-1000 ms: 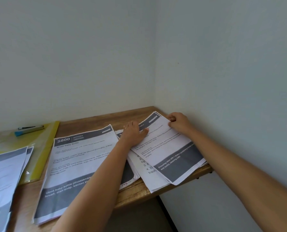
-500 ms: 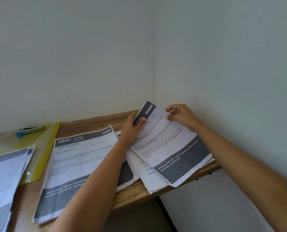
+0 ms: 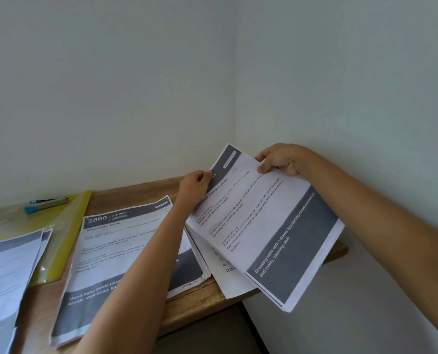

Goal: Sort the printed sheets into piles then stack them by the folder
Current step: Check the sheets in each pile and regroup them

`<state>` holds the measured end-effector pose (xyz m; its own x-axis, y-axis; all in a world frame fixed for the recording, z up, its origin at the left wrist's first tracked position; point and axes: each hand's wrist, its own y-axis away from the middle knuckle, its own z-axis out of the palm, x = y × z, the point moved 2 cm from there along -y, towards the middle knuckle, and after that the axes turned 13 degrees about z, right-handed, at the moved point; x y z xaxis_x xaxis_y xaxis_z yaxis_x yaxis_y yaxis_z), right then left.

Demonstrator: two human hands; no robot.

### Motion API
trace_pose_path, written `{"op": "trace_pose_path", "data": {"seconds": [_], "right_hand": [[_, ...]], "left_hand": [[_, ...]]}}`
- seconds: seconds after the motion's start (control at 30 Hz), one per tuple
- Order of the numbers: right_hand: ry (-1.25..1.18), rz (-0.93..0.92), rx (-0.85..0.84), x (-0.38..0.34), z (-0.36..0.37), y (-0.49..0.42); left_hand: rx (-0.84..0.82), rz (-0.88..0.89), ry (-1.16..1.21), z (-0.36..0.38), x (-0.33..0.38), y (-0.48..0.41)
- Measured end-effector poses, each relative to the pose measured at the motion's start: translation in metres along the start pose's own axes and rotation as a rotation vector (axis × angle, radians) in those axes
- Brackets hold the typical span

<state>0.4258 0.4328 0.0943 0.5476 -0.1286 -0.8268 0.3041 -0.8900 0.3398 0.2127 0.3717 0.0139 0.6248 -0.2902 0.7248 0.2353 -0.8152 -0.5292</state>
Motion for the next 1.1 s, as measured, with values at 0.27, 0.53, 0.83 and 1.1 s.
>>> {"op": "trace_pose_path", "data": {"seconds": [0.27,0.53,0.83,1.1], "right_hand": [[-0.106,0.070,-0.045,0.042,0.030,-0.006],[-0.075,-0.246,0.229,0.066,0.068,-0.008],[0.031,-0.316,0.304,0.064,0.065,-0.014],[0.345,-0.166,0.421,0.085,0.045,-0.042]], "left_hand": [[-0.198,0.083,-0.298,-0.017,0.009,-0.005],[-0.201,0.127,-0.326,-0.008,-0.002,0.006],[0.052,-0.037,-0.012,0.002,-0.014,0.023],[0.064,-0.167,0.172,0.001,-0.030,0.025]]}}
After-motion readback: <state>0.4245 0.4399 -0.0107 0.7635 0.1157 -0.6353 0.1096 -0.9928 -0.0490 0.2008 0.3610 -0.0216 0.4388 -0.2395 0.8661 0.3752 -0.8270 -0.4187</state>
